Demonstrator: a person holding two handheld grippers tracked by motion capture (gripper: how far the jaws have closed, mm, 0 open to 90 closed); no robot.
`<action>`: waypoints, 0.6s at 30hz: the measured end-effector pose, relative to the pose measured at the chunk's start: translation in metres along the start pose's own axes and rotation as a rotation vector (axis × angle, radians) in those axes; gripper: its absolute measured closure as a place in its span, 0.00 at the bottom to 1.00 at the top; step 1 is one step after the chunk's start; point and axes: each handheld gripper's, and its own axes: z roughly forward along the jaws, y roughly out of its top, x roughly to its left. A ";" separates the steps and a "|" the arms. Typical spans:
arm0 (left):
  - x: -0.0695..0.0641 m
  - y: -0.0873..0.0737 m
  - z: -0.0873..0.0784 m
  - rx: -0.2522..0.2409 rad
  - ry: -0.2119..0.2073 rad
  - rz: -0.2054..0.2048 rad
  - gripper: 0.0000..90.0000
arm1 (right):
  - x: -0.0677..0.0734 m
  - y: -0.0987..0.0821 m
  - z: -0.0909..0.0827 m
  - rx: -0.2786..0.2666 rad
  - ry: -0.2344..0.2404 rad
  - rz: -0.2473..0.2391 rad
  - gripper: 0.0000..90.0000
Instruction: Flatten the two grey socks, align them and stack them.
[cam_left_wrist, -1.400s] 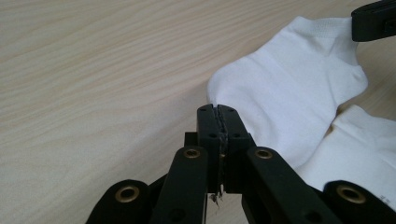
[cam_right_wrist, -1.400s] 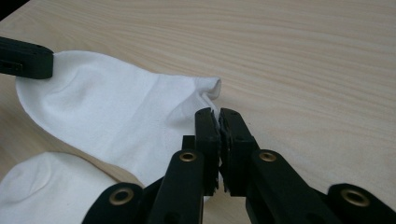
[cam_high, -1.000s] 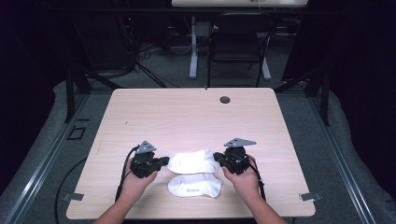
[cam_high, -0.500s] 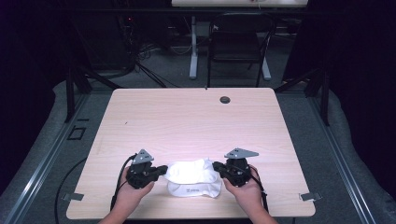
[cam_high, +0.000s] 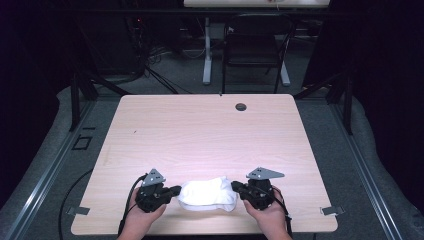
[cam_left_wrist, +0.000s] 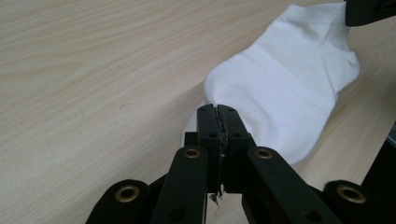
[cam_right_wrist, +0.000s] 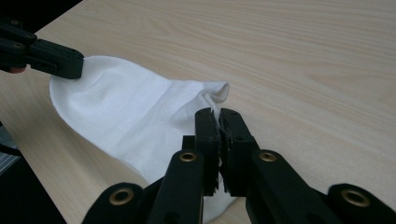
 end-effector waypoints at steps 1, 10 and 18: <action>-0.001 -0.001 0.001 0.007 0.001 0.005 0.99 | -0.001 -0.001 0.000 0.008 0.003 0.000 0.96; -0.003 -0.008 0.010 0.032 0.009 0.029 0.99 | -0.001 -0.011 0.005 0.030 -0.011 -0.017 0.96; -0.001 -0.011 0.017 0.040 0.008 0.017 0.99 | -0.004 -0.014 0.009 0.035 -0.009 0.004 0.96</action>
